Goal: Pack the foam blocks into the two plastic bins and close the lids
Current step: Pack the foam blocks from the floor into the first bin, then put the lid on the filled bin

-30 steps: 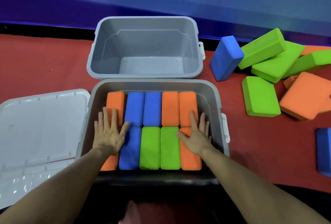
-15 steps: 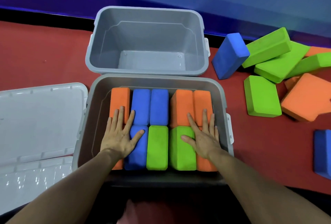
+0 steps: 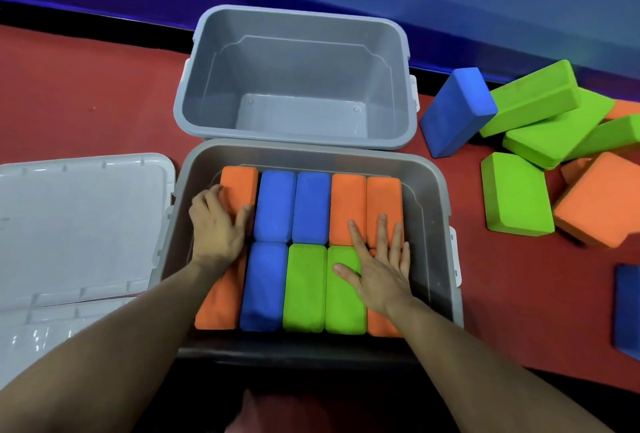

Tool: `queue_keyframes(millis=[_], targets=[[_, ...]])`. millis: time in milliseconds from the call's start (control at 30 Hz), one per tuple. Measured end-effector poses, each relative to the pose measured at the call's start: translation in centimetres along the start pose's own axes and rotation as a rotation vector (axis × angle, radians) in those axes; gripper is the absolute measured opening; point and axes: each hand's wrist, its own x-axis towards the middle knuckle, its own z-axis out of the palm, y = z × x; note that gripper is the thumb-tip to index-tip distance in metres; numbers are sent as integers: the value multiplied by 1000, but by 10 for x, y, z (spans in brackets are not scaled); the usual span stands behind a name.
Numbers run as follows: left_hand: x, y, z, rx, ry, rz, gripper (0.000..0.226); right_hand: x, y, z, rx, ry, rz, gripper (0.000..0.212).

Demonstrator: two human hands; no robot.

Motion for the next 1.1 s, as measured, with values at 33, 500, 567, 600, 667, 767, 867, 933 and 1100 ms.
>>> queue_keyframes(millis=[33,500,567,600,667,767,867,933,1100], targets=[[8,-1,-2,-124,-88,-100,78,0,-1,0,-1,3,1,84],[19,-2,-11,-309,-385,-182,83,-2,-1,1,-13,37,3,85],[20,0,-8,-312,-391,-191,84,-3,-1,1,-12,43,7,85],[21,-1,-7,-319,-394,-202,84,-3,-1,1,-12,43,9,85],[22,-1,-7,-297,-395,-220,86,-3,0,1,-7,50,9,84],[24,-2,-10,-146,-312,-182,91,-4,-3,0,-7,77,4,80],[19,8,-20,-12,-235,28,86,-7,-13,-6,-22,145,-27,75],[19,19,-33,98,-242,186,82,-8,-26,-14,-11,181,-49,72],[26,29,-90,210,-168,345,77,-6,-84,-42,-27,273,-160,71]])
